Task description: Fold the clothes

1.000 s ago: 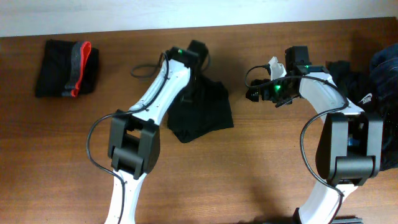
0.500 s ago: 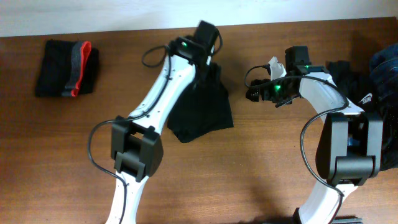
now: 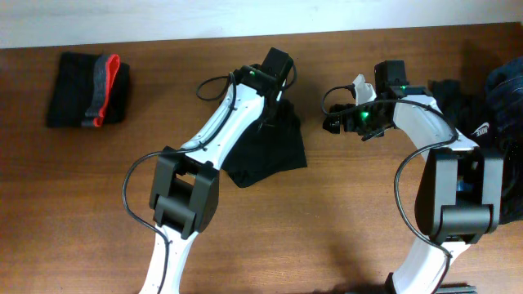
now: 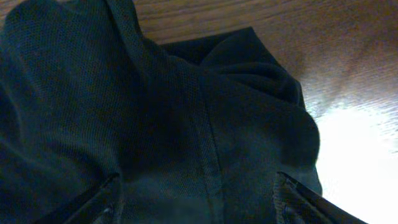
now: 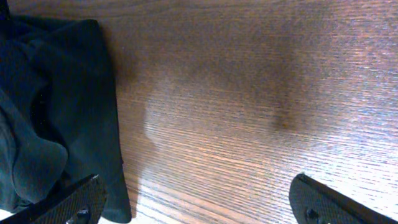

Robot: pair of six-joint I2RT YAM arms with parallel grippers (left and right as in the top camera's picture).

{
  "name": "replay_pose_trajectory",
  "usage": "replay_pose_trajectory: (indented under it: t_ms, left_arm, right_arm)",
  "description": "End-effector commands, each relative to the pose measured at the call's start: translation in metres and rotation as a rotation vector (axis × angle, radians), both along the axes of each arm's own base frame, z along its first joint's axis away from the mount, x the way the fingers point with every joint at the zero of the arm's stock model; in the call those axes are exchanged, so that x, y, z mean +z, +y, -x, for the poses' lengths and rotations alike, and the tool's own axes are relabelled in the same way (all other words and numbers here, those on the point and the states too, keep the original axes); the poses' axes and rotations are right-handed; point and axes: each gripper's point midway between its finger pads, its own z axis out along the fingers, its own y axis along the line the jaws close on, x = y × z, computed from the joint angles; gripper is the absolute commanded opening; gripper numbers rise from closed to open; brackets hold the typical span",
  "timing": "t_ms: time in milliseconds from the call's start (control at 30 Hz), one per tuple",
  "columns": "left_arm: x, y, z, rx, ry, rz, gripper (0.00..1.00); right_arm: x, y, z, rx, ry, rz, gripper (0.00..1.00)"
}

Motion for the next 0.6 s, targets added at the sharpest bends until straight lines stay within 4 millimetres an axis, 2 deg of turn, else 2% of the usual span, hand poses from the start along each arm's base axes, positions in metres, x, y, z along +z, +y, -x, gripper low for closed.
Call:
replay_pose_trajectory:
  t_ms: [0,67,133,333,567]
  left_arm:
    - [0.051,-0.005,-0.017,0.020,-0.101,0.054,0.77]
    - [0.068,-0.004,-0.019,0.016,-0.126,0.056,0.77]
    - [0.075,-0.004,-0.018,0.004,-0.130,0.053,0.77]
    - [0.065,0.001,0.004,-0.008,-0.049,0.007,0.77]
    - [0.063,-0.010,0.022,0.042,-0.067,-0.082,0.87]
  right_arm:
    - [0.003,0.002,-0.005,0.016,-0.014,-0.008,0.99]
    - [0.003,0.002,-0.005,0.016,-0.014,-0.007,0.99]
    - [0.003,0.002,-0.005,0.016,-0.014,-0.007,0.99]
    - [0.002,0.001,-0.004,0.025,-0.018,0.003,0.99]
    - [-0.008,-0.029,-0.001,-0.024,0.013,0.144,0.99]
